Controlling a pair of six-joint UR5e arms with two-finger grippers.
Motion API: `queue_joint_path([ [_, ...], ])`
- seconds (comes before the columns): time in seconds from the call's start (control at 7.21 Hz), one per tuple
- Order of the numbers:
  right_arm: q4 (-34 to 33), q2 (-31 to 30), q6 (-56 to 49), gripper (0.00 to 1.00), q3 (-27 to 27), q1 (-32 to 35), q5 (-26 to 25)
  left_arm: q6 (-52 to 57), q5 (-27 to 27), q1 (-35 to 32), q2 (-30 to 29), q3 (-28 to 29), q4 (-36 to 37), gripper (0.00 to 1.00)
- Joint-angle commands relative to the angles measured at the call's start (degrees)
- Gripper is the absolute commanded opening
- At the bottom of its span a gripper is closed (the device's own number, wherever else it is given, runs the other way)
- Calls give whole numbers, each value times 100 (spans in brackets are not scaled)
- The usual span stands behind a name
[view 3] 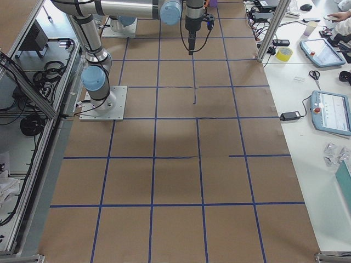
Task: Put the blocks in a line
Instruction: 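Place the orange cube between the purple and pink cubes and release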
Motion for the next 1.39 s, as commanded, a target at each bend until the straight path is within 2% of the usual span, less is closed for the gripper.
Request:
queue_joint_path([
  [0.0,0,0,2,100,0,0,0,8,21,-4,-20,2,18,27],
  [1.25,9,0,2,100,0,0,-9,175,21,14,6,55,62,28],
])
